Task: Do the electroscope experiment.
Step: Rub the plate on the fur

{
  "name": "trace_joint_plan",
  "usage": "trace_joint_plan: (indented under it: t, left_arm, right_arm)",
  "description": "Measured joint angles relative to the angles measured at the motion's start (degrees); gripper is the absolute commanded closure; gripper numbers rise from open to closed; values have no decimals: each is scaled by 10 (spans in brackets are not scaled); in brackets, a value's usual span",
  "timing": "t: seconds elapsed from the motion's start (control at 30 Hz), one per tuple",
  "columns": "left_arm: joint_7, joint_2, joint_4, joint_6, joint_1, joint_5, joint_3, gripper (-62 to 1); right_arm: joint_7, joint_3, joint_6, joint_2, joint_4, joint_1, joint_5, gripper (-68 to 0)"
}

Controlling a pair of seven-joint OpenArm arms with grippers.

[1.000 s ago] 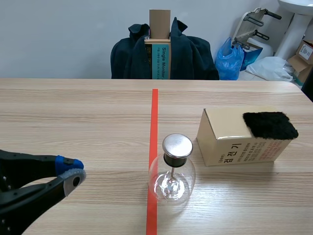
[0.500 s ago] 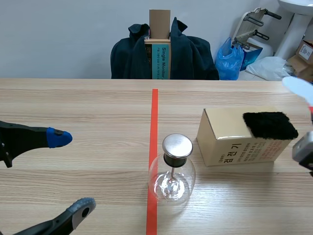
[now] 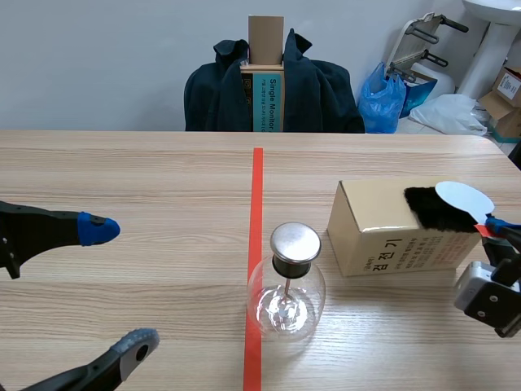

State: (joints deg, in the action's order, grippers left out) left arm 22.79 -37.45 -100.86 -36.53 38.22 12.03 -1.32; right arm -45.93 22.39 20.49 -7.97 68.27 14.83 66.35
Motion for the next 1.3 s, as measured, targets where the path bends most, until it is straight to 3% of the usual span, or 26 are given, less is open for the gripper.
trace_joint_plan:
  t: [0.2, 0.3, 0.4, 0.47, 0.57, 0.6, 0.73, 0.77, 0.8, 0.93, 1.0, 1.07, 1.13, 1.17, 1.3]
  left_arm:
    - [0, 0, 0, 0, 0, 0, 0, -623]
    - [0, 0, 0, 0, 0, 0, 0, -623]
    - [0, 0, 0, 0, 0, 0, 0, -623]
    - [-1, 0, 0, 0, 0, 0, 0, -623]
    - [-2, 0, 0, 0, 0, 0, 0, -623]
    - [-3, 0, 0, 0, 0, 0, 0, -623]
    - [-2, 0, 1, 0, 0, 0, 0, -623]
    - [-2, 0, 1, 0, 0, 0, 0, -623]
    - [-3, 0, 1, 0, 0, 0, 0, -623]
    - [-2, 0, 1, 0, 0, 0, 0, -623]
    - [-3, 0, 2, 0, 0, 0, 0, -623]
    - [-2, 0, 2, 0, 0, 0, 0, -623]
    - [-2, 0, 2, 0, 0, 0, 0, -623]
    - [-3, 0, 2, 0, 0, 0, 0, -623]
    - [-3, 0, 2, 0, 0, 0, 0, -623]
  right_arm:
    - [8, 0, 0, 0, -14, 0, 18, -8]
    - [-35, -1, 0, -1, -14, 0, 27, -8]
    - [-36, -12, -6, -1, -14, 1, 26, -8]
    - [-9, -15, -6, -1, -14, 1, 27, -8]
    - [82, -15, -4, 0, -14, 0, 24, -8]
    - [85, -14, -4, -2, -14, 0, 22, -8]
    - [-61, -12, -6, -6, -14, 0, 25, -8]
    - [-76, -14, -6, -3, -14, 0, 26, -8]
    - [-69, -15, -6, -1, -14, 0, 26, -8]
    - [60, -14, 11, 0, -14, 1, 25, -8]
    - [28, -11, 11, -6, -14, 1, 24, -8]
    - [-57, -11, 9, -10, -14, 1, 26, -8]
    - [-95, -13, 9, -8, -14, 1, 27, -8]
    - [-79, -14, 9, -5, -14, 1, 27, -8]
    - [64, -15, 9, 5, -14, 1, 23, -8]
